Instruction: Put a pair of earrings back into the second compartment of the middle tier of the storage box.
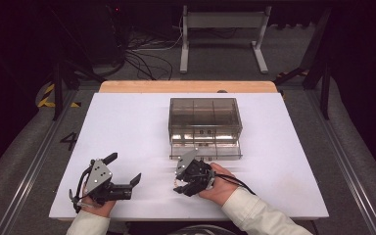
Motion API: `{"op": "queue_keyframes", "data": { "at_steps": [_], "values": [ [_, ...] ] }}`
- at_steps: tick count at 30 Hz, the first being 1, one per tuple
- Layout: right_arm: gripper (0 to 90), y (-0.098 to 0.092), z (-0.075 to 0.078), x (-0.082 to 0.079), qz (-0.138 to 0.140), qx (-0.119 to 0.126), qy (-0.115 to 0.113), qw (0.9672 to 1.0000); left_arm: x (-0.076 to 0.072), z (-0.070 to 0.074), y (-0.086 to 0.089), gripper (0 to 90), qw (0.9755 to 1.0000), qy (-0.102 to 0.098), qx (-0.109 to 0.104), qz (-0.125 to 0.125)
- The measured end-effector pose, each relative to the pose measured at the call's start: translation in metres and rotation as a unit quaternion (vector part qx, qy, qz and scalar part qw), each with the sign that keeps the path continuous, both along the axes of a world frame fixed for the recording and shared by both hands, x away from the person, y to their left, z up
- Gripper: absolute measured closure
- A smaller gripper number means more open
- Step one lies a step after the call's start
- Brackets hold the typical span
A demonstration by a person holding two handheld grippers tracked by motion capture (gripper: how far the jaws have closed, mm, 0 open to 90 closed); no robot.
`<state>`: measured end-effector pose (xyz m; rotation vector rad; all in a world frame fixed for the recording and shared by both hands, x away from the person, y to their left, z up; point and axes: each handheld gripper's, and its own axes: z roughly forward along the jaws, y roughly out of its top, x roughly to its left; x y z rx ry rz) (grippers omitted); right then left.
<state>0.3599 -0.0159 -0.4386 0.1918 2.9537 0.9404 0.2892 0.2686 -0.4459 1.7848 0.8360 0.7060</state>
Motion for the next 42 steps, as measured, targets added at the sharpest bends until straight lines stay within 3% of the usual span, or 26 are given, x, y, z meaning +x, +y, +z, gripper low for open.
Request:
{"op": "queue_keyframes", "data": {
  "at_steps": [12, 18, 20, 24, 35, 42],
  "values": [
    [59.0, 0.005, -0.008, -0.003, 0.004, -0.014, 0.001, 0.9999, 0.000, 0.000, 0.000, 0.6, 1.0000, -0.001, 0.000, 0.000],
    [66.7, 0.007, -0.010, -0.004, 0.001, -0.025, -0.015, 0.9996, -0.001, 0.000, 0.000, 0.6, 1.0000, -0.001, 0.001, -0.001],
    [73.0, 0.007, -0.012, -0.005, -0.002, -0.032, -0.024, 0.9992, -0.001, 0.000, 0.001, 0.6, 1.0000, -0.001, 0.001, -0.001],
    [79.0, 0.009, -0.013, -0.005, -0.002, -0.044, -0.021, 0.9988, -0.001, 0.000, 0.000, 0.5, 1.0000, -0.001, 0.002, -0.001],
    [85.6, 0.010, -0.013, -0.006, -0.001, -0.047, -0.020, 0.9987, -0.001, 0.000, 0.000, 0.5, 1.0000, -0.001, 0.001, -0.001],
    [85.9, 0.005, -0.002, -0.005, -0.005, -0.028, -0.025, 0.9993, -0.001, 0.000, 0.000, 0.5, 1.0000, 0.001, 0.000, 0.000]
  ]
}}
